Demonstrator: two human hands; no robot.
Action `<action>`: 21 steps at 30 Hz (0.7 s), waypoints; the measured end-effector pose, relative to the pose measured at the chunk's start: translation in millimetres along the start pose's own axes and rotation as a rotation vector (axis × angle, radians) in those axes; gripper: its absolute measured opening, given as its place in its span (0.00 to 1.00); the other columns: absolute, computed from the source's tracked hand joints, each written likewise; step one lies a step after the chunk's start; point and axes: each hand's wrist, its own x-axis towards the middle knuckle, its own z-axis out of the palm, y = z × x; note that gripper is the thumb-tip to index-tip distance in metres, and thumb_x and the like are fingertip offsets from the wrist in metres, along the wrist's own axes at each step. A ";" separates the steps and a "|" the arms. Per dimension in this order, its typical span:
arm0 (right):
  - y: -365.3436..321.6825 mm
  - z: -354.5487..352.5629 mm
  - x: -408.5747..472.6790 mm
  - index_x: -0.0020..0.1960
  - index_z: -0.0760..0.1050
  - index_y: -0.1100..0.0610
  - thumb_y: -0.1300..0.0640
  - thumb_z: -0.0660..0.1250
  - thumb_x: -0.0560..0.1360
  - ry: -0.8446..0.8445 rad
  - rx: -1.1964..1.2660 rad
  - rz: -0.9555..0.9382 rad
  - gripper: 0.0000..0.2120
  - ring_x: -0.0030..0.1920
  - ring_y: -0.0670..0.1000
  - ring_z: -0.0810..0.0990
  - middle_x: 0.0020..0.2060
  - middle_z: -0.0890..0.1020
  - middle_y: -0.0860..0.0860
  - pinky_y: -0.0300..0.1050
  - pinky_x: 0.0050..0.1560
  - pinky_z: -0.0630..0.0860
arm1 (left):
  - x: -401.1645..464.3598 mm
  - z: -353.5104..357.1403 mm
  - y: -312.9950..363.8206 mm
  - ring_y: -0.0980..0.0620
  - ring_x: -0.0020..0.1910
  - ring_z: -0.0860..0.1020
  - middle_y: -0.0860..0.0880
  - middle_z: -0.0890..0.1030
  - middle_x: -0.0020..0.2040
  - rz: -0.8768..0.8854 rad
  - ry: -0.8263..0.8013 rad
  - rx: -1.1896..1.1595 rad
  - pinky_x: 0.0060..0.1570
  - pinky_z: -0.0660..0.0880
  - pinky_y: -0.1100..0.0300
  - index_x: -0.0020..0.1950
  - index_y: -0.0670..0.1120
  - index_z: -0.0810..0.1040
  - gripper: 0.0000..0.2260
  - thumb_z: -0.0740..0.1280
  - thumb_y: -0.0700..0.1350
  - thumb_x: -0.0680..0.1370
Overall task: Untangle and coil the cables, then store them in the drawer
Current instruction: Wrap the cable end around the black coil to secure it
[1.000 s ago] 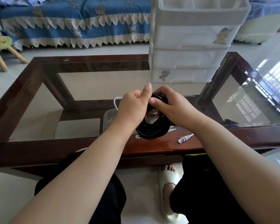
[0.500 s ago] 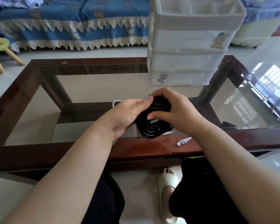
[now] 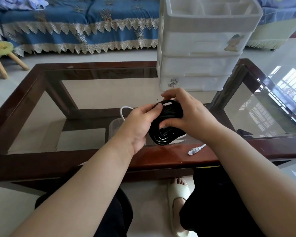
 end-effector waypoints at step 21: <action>-0.8 -5.6 -0.4 0.51 0.73 0.57 0.33 0.66 0.63 -0.015 -0.204 -0.193 0.30 0.39 0.51 0.74 0.44 0.75 0.47 0.49 0.34 0.74 | -2.0 -19.7 13.4 0.57 0.45 0.83 0.53 0.86 0.42 0.276 0.006 0.566 0.48 0.79 0.63 0.48 0.49 0.85 0.06 0.68 0.46 0.78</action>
